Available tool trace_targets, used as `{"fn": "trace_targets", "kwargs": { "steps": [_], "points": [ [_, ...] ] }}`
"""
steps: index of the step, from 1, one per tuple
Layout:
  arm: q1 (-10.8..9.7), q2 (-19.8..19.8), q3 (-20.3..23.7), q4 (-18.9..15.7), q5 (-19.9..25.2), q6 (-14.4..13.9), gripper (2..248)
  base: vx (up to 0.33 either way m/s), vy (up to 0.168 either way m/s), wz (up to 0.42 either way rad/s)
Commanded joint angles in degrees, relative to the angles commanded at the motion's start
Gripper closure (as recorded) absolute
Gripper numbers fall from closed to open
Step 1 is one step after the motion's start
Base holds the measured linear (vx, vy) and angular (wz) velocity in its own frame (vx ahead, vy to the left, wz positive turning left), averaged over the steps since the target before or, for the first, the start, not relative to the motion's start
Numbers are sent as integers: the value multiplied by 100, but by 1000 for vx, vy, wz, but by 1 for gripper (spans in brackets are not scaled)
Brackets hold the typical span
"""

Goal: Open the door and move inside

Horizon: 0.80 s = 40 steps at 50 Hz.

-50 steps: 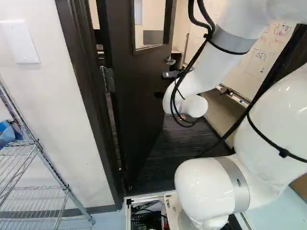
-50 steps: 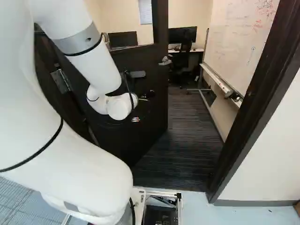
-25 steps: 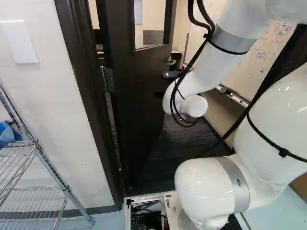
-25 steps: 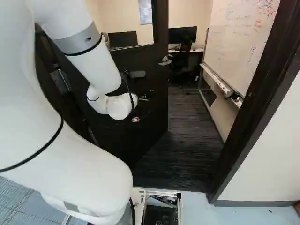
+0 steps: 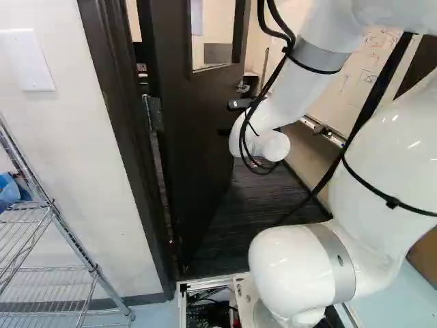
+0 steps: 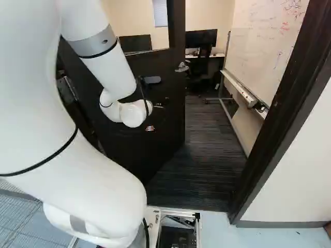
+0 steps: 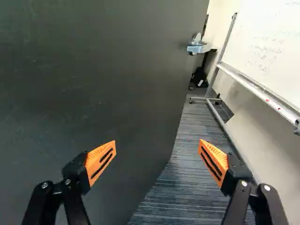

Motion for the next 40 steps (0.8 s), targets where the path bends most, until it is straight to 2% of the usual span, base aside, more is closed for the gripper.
{"fn": "trace_targets", "kwargs": {
  "steps": [40],
  "points": [
    [215, -857, -877, 65, 0, 0, 3, 0, 0, 0]
  ]
}}
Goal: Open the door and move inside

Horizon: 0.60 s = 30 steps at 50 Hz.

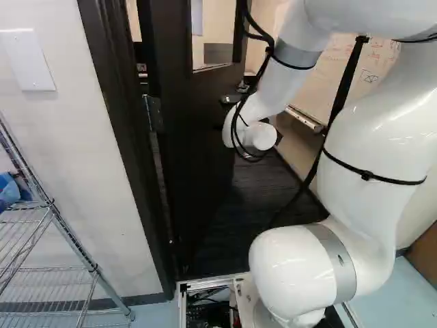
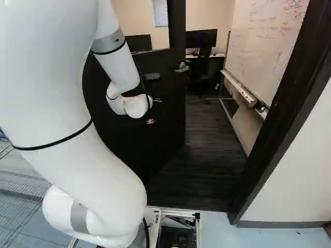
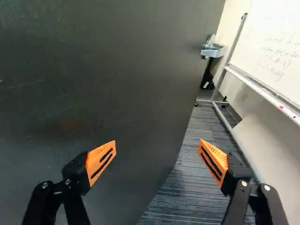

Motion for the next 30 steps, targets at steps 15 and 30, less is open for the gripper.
{"fn": "trace_targets", "kwargs": {
  "steps": [15, 30],
  "points": [
    [98, -320, -347, 139, 0, 0, 3, 0, 0, 0],
    [193, -634, -699, 147, 0, 0, 3, -1, 0, -1]
  ]
}}
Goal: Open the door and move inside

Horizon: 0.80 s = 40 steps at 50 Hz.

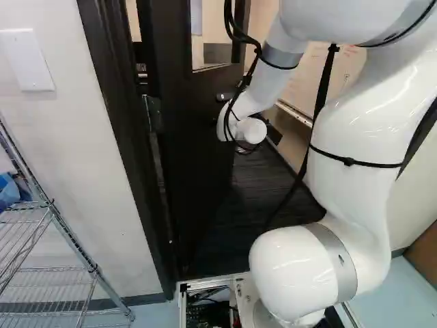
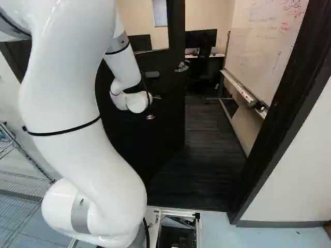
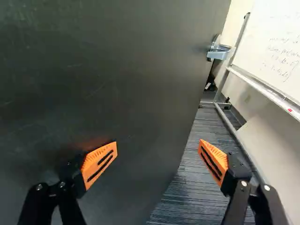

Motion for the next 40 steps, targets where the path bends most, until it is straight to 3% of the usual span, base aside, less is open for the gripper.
{"fn": "trace_targets", "kwargs": {
  "steps": [24, 40],
  "points": [
    [150, -499, -578, -79, 0, 0, 3, -7, -1, -2],
    [255, -831, -976, -306, 0, 0, 3, 0, 0, 0]
  ]
}}
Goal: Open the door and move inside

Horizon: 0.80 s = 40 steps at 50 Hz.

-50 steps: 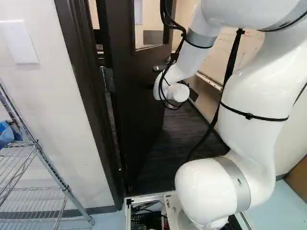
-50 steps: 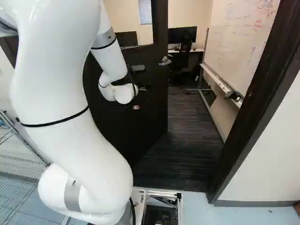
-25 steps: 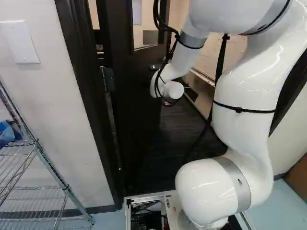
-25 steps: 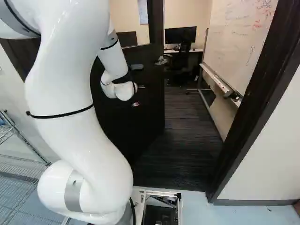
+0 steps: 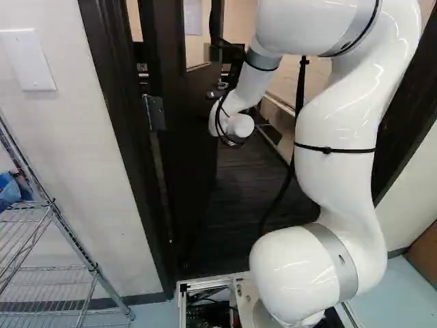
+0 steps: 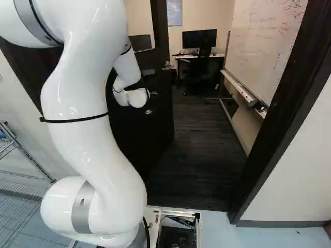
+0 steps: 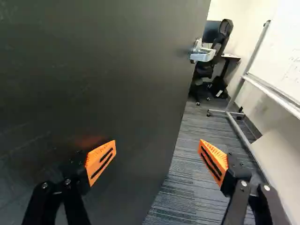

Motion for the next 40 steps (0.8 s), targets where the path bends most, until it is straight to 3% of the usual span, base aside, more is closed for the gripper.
{"fn": "trace_targets", "kwargs": {
  "steps": [40],
  "points": [
    [256, -788, -986, -837, 0, 0, 3, 0, 0, 0]
  ]
}}
